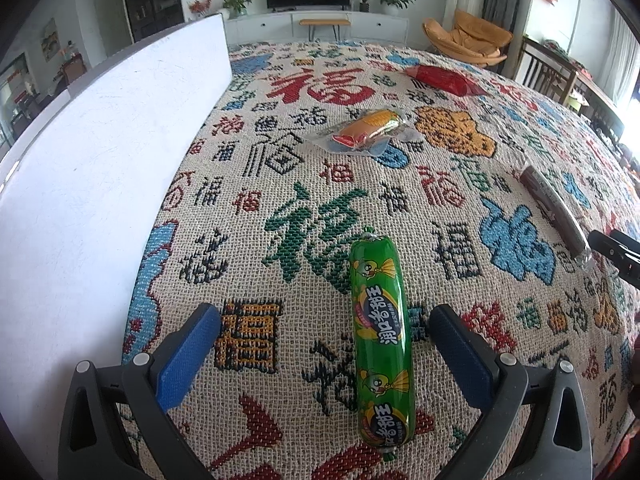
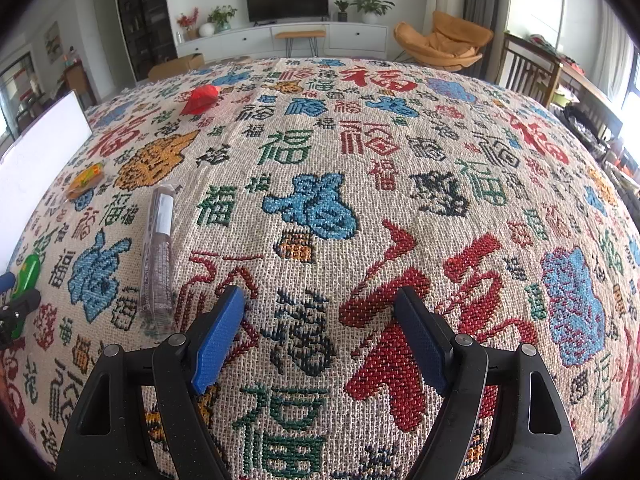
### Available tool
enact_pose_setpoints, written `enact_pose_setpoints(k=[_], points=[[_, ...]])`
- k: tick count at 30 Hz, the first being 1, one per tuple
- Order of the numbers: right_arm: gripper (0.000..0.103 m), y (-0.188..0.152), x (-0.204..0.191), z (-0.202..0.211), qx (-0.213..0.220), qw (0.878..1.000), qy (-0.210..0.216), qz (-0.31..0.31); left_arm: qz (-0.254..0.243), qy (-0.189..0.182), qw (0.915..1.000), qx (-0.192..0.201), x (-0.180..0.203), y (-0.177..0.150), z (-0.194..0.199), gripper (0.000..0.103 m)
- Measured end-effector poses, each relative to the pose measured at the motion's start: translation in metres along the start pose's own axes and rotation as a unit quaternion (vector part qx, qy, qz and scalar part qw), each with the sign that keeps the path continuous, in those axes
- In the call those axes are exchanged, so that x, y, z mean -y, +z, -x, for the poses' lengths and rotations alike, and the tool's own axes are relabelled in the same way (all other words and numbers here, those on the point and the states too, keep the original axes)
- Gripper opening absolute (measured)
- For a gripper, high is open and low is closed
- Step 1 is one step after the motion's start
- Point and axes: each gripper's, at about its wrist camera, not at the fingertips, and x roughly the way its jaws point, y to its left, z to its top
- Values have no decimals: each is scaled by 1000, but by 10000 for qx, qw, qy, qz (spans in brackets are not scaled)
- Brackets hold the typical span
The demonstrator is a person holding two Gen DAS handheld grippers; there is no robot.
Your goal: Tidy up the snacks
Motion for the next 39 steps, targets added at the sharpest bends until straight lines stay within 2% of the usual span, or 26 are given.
enact_pose_setpoints(k=[3, 5, 6, 7, 8, 9, 11, 14, 17, 19, 20, 21, 22, 24, 30, 33, 36, 39], points=[[81, 0, 0, 0, 1, 10000, 3, 1, -113, -90, 9994, -322, 2, 2, 1, 102], [81, 0, 0, 0, 0, 10000, 0, 6, -173, -25, 9993, -330, 7, 0, 5, 95], [81, 0, 0, 0, 0, 10000, 0, 6, -207, -64, 9994, -268, 10, -2, 8, 83], [81, 0, 0, 0, 1, 10000, 4, 4, -252, -90, 9994, -197, 13, -4, 12, 59], [82, 0, 0, 0, 4, 10000, 29, -8, -310, -96, 9994, -140, 16, -5, 16, 46], [82, 1, 1, 1, 4, 9999, 117, -32, -346, -150, 9992, -147, 18, -5, 19, 23], [82, 6, 7, 3, -101, 9984, 475, -306, -284, -139, 9994, -126, 16, -6, 21, 23], [80, 22, 0, 17, -195, 9879, 1390, -665, 179, -485, 9987, -29, 4, -13, 27, 22], [79, 42, -50, 11, -642, 9834, 1691, 110, 458, -792, 9958, 58, -2, -18, 38, 22], [73, 48, -84, -5, -956, 9817, 1521, 633, 504, -889, 9946, 160, -4, -20, 49, 22], [65, 49, -96, -12, -1046, 9820, 1330, 835, 524, -962, 9937, 240, -5, -22, 58, 22], [40, 48, -104, -20, -1185, 9822, 1093, 965, 540, -1013, 9929, 303, -7, -24, 65, 22], [32, 46, -108, -26, -1269, 9828, 894, 996, 561, -1063, 9920, 375, -9, -27, 75, 22], [21, 44, -104, -24, -1250, 9842, 968, 802, 609, -1137, 9906, 462, -14, -31, 89, 22], [19, 38, -79, 16, -828, 9841, 1551, 238, 837, -1523, 9813, 831, -27, -39, 136, 22], [19, 50, -85, 51, -604, 9790, 1934, 211, 1017, -1789, 9732, 1030, -36, -36, 161, 22], [19, 67, -113, 83, -352, 9689, 2430, 292, 1146, -1976, 9641, 1353, -50, -32, 194, 22], [19, 81, -152, 119, -117, 9506, 3066, 472, 1251, -1922, 9579, 1727, -78, -28, 228, 22]])
